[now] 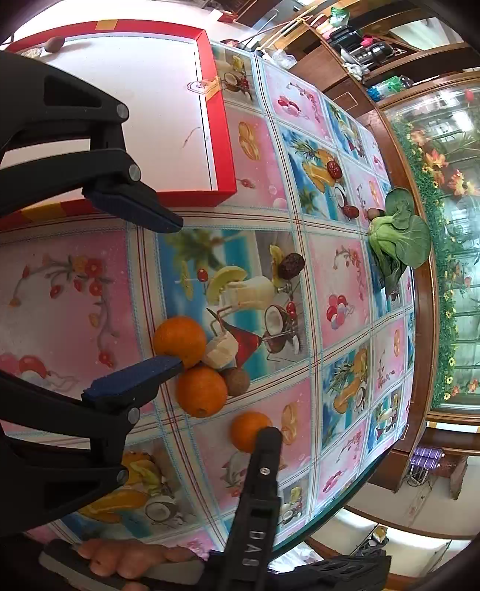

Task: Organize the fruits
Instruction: 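Return to the pile and grasp an orange with each tool, then lift both held oranges and carry them over the red-rimmed tray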

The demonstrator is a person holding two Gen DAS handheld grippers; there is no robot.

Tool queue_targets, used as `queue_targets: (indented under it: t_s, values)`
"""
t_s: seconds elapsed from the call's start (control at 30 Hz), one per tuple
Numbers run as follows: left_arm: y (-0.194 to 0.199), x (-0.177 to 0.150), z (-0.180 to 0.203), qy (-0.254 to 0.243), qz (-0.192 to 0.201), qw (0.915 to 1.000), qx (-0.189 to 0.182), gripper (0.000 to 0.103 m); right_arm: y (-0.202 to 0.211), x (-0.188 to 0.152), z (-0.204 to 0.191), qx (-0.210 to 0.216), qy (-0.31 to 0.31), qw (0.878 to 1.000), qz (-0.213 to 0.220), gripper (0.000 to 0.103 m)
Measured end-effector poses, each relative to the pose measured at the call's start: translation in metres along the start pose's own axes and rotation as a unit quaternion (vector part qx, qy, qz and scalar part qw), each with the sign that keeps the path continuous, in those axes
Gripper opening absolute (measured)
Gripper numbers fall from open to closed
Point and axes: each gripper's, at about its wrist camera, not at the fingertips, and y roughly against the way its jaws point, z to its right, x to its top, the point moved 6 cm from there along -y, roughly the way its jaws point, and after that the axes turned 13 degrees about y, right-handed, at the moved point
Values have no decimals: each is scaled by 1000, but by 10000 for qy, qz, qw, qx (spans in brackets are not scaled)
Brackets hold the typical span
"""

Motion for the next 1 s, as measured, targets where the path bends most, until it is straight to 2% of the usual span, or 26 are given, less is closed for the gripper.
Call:
queue_targets:
  t_s: [0.47, 0.53, 0.63, 0.77, 0.93, 1.0]
  values:
    - [-16, -9, 17, -155, -363, 9990, -228, 70, -11, -3, -14, -9, 296, 9995, -135, 37]
    - [-23, -9, 14, -69, -486, 9984, -291, 63, -12, -3, -14, 33, 284, 9995, -156, 37]
    - [-24, -7, 14, -77, -424, 9985, -327, 54, -14, -5, -15, 90, 305, 9993, -200, 37]
    - [-25, -4, 13, -12, -406, 9981, -457, 35, -15, -6, -20, 59, 410, 9989, -213, 35]
    - [-23, -3, 18, -21, -366, 9980, -512, 34, -9, -4, -14, -35, 289, 9995, -74, 34]
    - [-19, -2, 19, -7, -332, 9981, -527, 34, -5, -1, -11, 52, 179, 9998, 41, 34]
